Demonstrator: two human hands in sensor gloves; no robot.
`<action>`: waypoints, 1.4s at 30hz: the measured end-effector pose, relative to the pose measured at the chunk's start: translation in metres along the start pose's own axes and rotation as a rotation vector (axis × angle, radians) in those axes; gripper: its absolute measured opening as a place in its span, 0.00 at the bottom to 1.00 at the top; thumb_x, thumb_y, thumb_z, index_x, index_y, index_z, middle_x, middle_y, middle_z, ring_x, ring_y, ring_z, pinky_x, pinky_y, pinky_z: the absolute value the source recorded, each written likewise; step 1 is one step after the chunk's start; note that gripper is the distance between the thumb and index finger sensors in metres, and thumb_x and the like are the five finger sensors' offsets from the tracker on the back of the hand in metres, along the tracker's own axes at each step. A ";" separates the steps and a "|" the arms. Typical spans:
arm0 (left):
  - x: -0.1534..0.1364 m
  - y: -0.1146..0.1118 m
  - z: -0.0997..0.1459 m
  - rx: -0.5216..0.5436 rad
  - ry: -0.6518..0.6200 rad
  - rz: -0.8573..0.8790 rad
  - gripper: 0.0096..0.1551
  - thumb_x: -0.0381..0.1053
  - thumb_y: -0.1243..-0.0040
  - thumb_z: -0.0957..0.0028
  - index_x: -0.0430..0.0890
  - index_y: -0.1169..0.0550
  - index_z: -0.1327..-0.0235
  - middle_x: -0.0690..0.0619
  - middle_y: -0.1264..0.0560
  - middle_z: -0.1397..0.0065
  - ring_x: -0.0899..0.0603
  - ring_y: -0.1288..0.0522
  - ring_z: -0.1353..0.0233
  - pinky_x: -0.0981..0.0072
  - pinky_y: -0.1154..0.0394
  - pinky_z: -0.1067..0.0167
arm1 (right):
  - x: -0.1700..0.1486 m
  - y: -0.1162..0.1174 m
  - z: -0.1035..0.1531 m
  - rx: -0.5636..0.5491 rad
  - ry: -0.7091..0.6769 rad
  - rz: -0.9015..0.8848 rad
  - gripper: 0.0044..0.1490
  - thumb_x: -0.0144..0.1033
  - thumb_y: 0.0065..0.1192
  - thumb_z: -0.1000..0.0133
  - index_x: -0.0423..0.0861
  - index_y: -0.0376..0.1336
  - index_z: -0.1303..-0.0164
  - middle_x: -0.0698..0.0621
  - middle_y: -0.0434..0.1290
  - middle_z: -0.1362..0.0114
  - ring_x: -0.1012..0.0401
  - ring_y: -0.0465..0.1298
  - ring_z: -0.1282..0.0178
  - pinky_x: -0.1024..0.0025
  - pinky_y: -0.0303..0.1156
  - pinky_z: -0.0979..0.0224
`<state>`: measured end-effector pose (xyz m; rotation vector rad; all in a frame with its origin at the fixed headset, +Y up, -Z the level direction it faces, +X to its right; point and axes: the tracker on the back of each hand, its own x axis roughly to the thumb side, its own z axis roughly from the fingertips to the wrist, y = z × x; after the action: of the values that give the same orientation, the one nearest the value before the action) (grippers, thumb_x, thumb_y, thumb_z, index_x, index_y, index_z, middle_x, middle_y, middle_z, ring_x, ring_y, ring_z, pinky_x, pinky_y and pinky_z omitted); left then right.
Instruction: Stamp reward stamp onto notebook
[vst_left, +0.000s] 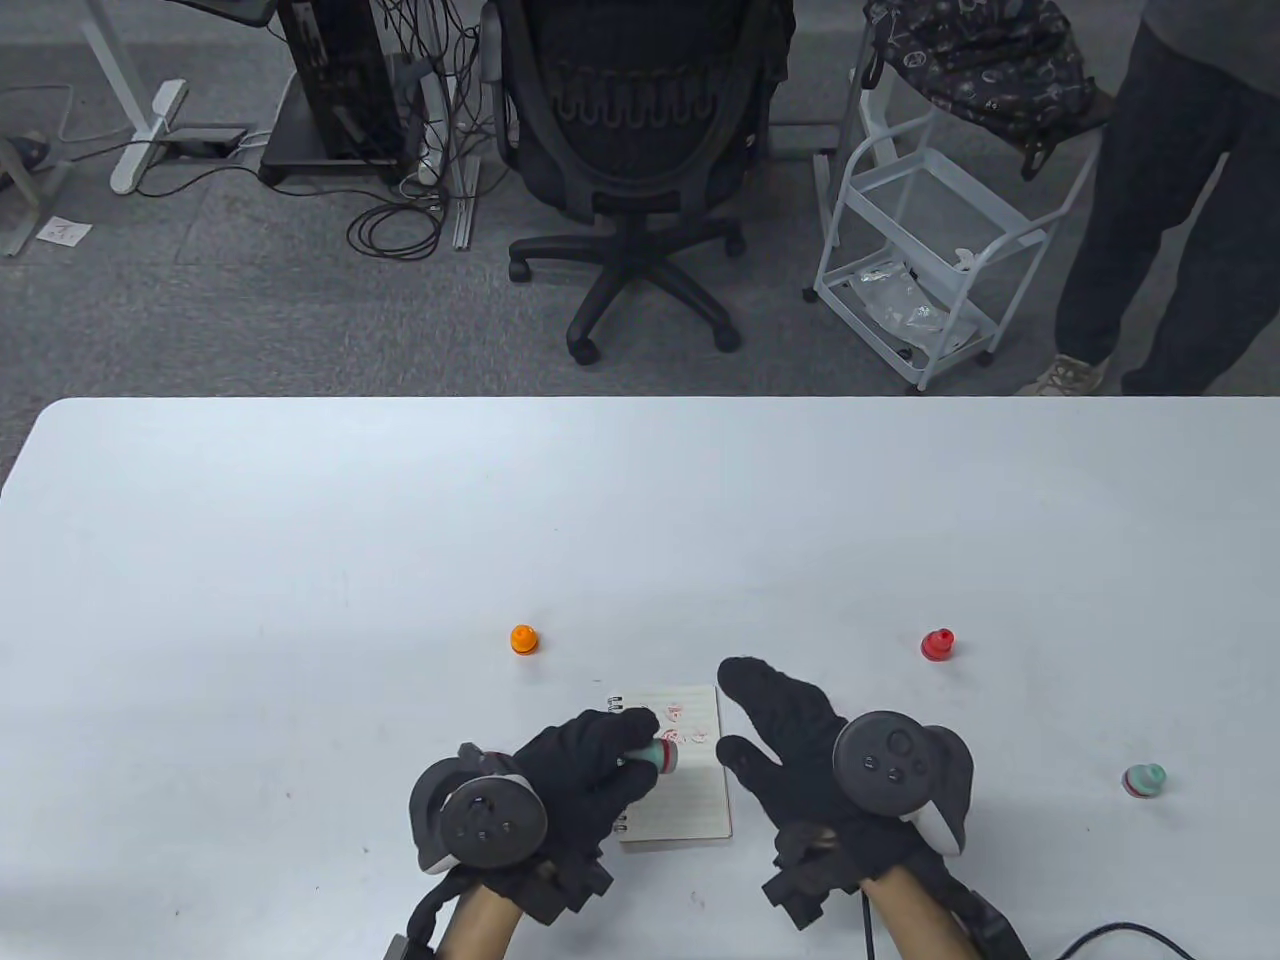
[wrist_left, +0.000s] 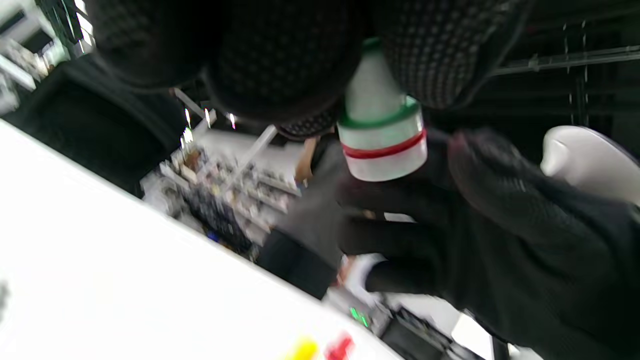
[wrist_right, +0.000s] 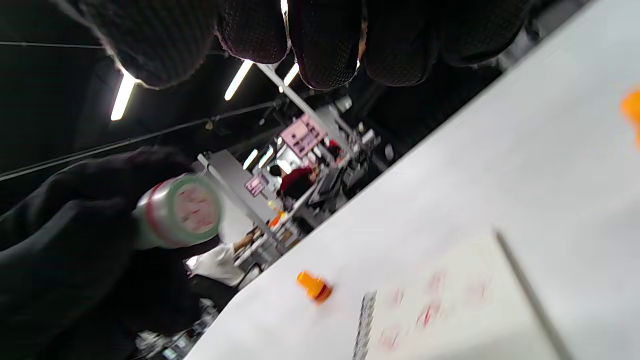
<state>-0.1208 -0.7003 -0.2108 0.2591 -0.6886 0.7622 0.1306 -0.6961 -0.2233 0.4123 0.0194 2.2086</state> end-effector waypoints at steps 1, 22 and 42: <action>0.003 -0.003 0.000 0.012 -0.013 -0.020 0.28 0.50 0.32 0.49 0.41 0.23 0.36 0.46 0.19 0.40 0.48 0.18 0.59 0.54 0.20 0.55 | -0.005 0.005 0.002 0.048 0.003 -0.104 0.44 0.54 0.59 0.51 0.53 0.52 0.25 0.47 0.61 0.21 0.42 0.68 0.25 0.43 0.67 0.28; 0.017 -0.025 0.010 0.023 -0.077 0.070 0.27 0.49 0.32 0.49 0.42 0.23 0.38 0.46 0.19 0.39 0.47 0.17 0.57 0.53 0.20 0.54 | -0.015 0.025 0.019 0.190 0.056 -0.291 0.42 0.46 0.67 0.53 0.49 0.54 0.31 0.49 0.68 0.30 0.53 0.78 0.39 0.54 0.75 0.36; 0.014 -0.021 0.009 0.034 -0.065 0.098 0.27 0.49 0.33 0.49 0.42 0.23 0.38 0.46 0.19 0.39 0.47 0.17 0.56 0.53 0.20 0.53 | -0.014 0.025 0.018 0.140 0.036 -0.306 0.40 0.42 0.68 0.55 0.49 0.57 0.31 0.47 0.70 0.32 0.54 0.81 0.41 0.56 0.78 0.37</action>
<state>-0.1027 -0.7119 -0.1943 0.2839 -0.7544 0.8630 0.1250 -0.7253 -0.2061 0.4167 0.2421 1.9176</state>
